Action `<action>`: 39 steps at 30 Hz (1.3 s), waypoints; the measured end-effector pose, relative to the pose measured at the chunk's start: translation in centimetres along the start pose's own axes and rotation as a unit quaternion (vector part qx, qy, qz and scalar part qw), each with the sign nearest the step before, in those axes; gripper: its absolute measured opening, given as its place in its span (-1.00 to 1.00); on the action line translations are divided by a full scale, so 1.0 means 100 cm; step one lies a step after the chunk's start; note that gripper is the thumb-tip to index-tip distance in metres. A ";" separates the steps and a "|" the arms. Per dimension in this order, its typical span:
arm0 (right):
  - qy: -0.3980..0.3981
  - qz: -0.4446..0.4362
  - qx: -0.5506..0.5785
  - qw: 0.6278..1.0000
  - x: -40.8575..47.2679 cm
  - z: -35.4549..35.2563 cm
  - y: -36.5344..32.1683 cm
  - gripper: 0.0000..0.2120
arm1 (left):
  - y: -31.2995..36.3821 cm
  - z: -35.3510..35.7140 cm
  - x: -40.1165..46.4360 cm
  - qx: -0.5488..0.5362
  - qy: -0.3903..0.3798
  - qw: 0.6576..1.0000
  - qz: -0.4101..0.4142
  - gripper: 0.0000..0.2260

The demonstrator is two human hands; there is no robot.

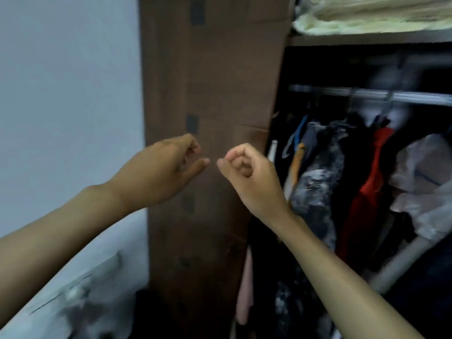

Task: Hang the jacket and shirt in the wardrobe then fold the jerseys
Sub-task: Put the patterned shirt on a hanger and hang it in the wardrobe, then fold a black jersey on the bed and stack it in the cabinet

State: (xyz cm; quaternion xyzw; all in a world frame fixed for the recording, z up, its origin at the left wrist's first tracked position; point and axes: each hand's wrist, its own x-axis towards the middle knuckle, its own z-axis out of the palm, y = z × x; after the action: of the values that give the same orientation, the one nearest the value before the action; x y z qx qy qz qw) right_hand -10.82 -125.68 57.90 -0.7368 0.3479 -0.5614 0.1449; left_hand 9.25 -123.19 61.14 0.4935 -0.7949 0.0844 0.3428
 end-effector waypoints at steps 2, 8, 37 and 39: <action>-0.069 -0.030 0.004 0.997 -0.013 0.050 -0.024 -0.82 | -0.029 -0.025 -0.041 0.029 -0.005 0.998 -0.059 -0.70; -0.267 -0.045 0.068 0.960 -0.047 0.207 -0.084 -0.78 | -0.097 -0.099 -0.191 0.129 -0.007 0.951 -0.282 -0.66; -0.738 -0.591 0.271 0.177 -0.788 0.145 -0.476 -0.67 | 0.552 -0.072 -0.750 0.249 0.188 0.022 -0.950 -0.61; -0.725 -0.614 0.283 0.131 -0.825 0.102 -0.485 -0.66 | 0.597 -0.052 -0.751 0.234 0.211 -0.027 -0.949 -0.62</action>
State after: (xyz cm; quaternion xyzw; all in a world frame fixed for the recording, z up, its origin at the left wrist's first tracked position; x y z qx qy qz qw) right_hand 5.14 -37.07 23.97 -0.6765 -0.6704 0.2735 0.1348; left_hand -17.74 -36.39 30.04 -0.8032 -0.5818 0.0372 -0.1226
